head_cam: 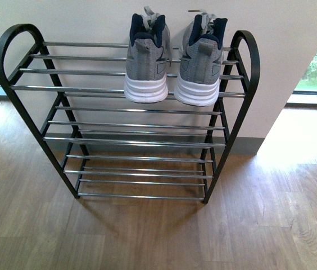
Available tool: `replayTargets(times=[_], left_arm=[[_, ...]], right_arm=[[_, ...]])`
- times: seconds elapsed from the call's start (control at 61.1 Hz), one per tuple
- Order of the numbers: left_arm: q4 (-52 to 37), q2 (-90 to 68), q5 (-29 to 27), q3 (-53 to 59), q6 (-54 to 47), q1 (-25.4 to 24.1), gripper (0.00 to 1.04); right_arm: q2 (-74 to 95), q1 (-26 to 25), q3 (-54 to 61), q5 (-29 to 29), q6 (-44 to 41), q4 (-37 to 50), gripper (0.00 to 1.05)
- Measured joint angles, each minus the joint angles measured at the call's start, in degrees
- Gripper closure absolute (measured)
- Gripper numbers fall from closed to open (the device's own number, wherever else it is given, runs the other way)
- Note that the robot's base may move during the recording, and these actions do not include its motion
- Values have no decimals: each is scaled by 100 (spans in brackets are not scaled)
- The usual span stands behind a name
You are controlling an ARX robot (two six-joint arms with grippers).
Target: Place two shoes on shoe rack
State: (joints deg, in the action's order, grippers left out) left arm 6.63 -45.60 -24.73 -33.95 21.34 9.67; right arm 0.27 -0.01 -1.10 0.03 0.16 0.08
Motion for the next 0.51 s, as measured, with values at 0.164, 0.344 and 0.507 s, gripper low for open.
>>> replayTargets(times=[0.164,0.344,0.507], left_arm=[[-247,339,428,210,-76,-374,13],[-2402,933,2433,1488,-1650,-927,46],[-2518,1263,2459,2006,-1965,-942,73]], right_arm=[[0,0,0,0,0,0,9],[0,0,0,0,0,0,9],[0,0,2,0,0,0,9]])
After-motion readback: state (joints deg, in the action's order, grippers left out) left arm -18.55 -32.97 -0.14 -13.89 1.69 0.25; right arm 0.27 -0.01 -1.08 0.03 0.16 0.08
